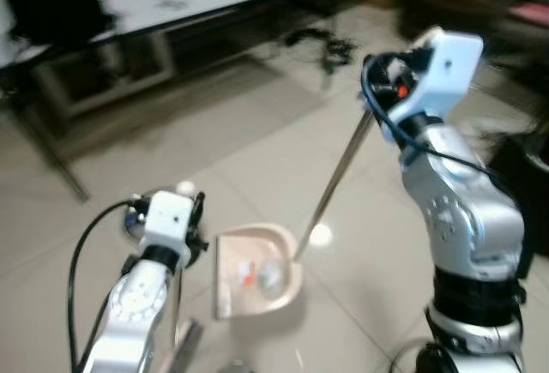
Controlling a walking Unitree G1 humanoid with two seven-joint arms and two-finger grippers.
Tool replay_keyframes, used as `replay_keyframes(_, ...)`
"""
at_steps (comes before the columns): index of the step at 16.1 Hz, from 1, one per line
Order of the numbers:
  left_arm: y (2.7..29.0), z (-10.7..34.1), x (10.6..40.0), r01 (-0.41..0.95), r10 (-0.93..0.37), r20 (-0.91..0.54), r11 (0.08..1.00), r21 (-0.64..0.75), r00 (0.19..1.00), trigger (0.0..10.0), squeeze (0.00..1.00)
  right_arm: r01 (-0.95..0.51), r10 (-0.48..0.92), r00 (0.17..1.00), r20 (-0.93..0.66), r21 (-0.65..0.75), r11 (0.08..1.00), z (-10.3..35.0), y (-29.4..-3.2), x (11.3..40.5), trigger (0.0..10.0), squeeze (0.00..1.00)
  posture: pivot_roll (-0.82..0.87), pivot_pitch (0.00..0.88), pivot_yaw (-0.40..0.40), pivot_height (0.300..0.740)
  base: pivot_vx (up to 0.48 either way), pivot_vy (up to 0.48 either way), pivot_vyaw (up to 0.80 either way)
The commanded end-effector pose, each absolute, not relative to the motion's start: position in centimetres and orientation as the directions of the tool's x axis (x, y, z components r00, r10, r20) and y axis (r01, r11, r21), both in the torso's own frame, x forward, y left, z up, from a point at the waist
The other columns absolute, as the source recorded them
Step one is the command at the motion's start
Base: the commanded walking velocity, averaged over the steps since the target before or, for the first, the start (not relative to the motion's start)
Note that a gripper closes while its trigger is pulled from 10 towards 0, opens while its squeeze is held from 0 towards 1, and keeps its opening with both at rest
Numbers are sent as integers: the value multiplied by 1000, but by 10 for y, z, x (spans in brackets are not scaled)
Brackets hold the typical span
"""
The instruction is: Sweep floor
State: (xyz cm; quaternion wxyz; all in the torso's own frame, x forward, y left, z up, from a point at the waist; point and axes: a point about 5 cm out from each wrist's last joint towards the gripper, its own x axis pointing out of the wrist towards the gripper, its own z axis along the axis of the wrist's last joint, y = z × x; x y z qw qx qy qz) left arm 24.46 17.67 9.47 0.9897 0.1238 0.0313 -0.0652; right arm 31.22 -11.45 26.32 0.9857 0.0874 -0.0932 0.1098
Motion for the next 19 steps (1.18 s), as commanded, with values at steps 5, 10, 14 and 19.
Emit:
replay_keyframes(5,173,103,246,141,-138,-32,955,261,990,10000,0,-288,232,928,291,168,943,289,-110,310,10000,0,-50,0,58,740,305,0,800)
replay_keyframes(10,173,103,249,140,-137,-32,954,264,990,10000,0,-289,227,925,305,175,941,295,-108,312,10000,0,-47,0,56,740,316,0,800)
replay_keyframes(14,173,102,251,138,-134,-32,954,266,990,10000,0,-257,180,929,323,215,942,296,-113,315,10000,0,-45,0,55,740,314,0,122)
replay_keyframes(19,173,100,253,147,-143,-34,951,271,989,10000,0,-221,145,938,314,219,950,295,-119,317,10000,0,-52,0,67,740,319,0,-180)
